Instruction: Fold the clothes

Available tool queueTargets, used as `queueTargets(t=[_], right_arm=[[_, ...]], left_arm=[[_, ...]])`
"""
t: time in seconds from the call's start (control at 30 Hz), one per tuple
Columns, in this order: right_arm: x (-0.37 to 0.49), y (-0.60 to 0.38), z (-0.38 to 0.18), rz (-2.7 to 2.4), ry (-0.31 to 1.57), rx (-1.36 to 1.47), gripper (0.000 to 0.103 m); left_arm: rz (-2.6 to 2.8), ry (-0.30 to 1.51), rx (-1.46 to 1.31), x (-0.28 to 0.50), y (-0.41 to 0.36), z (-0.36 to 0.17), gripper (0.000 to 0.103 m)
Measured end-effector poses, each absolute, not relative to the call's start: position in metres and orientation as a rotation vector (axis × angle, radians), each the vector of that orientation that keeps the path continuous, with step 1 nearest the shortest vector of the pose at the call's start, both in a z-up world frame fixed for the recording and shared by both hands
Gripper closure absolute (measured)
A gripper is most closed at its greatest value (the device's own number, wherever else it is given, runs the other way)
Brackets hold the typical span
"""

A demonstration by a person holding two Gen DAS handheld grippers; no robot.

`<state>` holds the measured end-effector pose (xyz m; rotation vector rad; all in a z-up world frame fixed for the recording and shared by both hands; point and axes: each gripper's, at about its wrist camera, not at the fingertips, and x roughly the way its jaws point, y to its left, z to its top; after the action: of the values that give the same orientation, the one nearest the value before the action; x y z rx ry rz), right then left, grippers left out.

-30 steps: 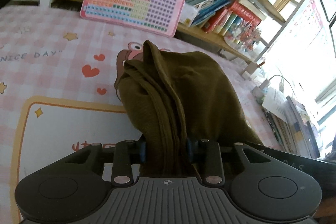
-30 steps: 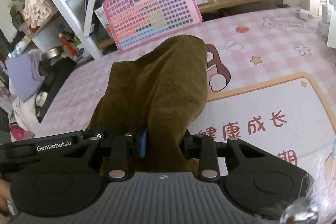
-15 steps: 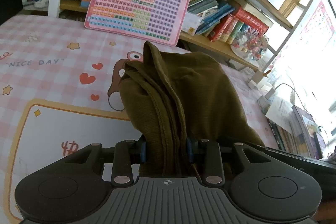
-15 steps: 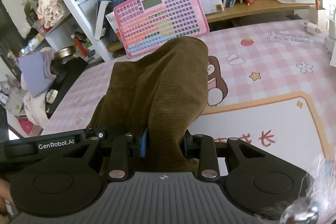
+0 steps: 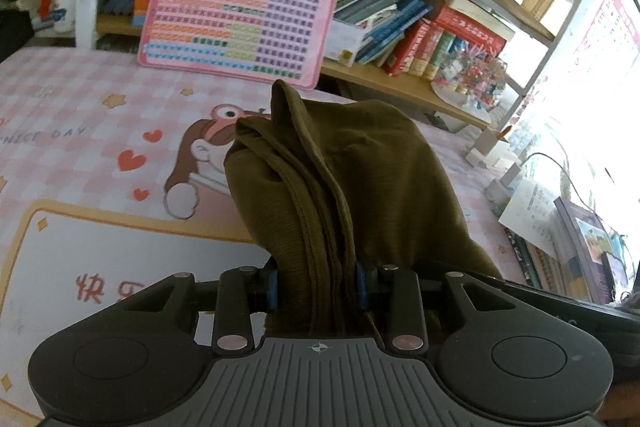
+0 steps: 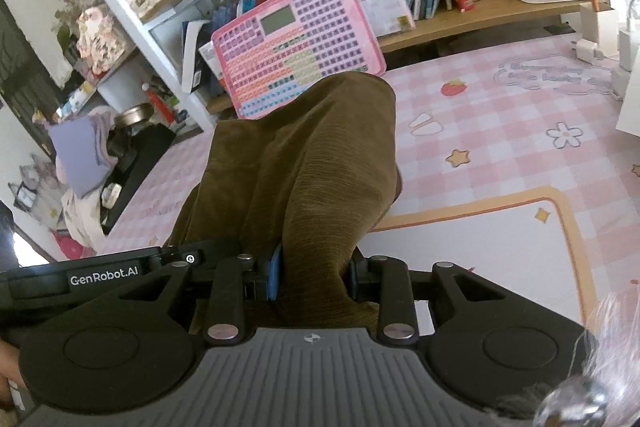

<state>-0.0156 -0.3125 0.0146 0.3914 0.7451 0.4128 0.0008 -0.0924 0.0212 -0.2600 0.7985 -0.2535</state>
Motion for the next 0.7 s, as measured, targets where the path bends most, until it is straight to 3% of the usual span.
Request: queueTargets(t=[0.7], right_arm=[[-0.014,-0.351,0.018,0.389,0.698,0.44,0.075]], left_arm=[[-0.284,0.785,-0.21,0.01,-0.127,0.028,0.071]])
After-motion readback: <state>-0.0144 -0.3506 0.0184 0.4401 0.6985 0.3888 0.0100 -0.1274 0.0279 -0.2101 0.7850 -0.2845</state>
